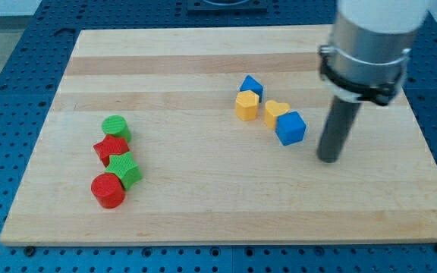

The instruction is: Slide the blue cube down a bit

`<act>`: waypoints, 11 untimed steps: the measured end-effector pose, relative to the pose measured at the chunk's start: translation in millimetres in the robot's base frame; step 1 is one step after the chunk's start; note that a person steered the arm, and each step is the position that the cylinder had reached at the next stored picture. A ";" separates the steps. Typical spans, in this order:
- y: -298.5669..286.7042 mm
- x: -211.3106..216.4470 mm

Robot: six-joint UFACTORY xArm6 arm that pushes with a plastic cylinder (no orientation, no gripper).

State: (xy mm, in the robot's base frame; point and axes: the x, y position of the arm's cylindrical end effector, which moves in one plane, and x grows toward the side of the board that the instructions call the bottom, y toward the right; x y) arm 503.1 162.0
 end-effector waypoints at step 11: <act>-58.1 -45.9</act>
